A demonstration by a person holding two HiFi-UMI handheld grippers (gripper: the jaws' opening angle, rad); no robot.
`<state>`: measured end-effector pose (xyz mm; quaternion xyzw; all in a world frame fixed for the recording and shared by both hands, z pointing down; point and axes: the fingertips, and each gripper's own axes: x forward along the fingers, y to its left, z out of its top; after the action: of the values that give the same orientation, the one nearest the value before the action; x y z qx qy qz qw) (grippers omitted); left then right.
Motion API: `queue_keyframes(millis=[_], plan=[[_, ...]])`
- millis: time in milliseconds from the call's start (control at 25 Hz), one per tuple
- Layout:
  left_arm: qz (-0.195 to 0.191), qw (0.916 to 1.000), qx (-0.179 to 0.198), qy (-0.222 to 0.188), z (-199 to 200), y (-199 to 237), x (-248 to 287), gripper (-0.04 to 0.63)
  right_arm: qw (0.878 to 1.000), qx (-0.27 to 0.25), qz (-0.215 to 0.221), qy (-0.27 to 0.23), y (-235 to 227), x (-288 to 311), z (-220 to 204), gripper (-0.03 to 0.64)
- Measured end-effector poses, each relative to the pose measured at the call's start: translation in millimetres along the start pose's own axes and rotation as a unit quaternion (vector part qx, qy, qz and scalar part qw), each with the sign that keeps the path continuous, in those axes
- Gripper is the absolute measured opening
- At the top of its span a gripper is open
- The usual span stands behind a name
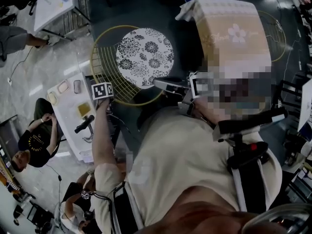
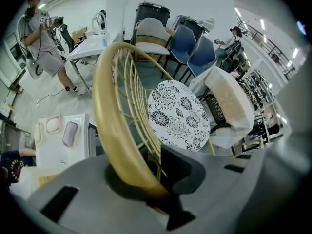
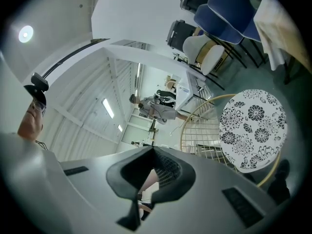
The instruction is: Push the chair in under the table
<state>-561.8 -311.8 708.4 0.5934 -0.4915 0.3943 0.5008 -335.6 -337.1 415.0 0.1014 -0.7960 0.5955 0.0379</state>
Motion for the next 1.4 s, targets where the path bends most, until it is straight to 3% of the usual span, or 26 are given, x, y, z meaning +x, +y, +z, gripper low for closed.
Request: queue_keyframes(millis=[200, 480, 840, 1400], plan=[[-0.001, 0.9999, 0.01, -0.007, 0.7, -5.3, -0.8, 0.077, 1.0, -0.003, 0.001, 0.009, 1.1, -0.4, -10.5, 0.01], [-0.013, 0.9998, 0.016, -0.001, 29.1, -39.8, 13.3, 0.086, 1.0, -0.003, -0.009, -0.004, -4.1, -15.2, 15.0, 0.01], [-0.016, 0.9995, 0.028, 0.003, 34.9, -41.7, 12.7, 0.097, 1.0, -0.017, 0.001, -0.014, -0.9, -19.6, 26.5, 0.01], [-0.008, 0.9989, 0.044, 0.01, 34.5, -57.3, 20.1, 0.106, 1.0, 0.017, -0.013, -0.014, -13.1, -23.0, 15.3, 0.009]])
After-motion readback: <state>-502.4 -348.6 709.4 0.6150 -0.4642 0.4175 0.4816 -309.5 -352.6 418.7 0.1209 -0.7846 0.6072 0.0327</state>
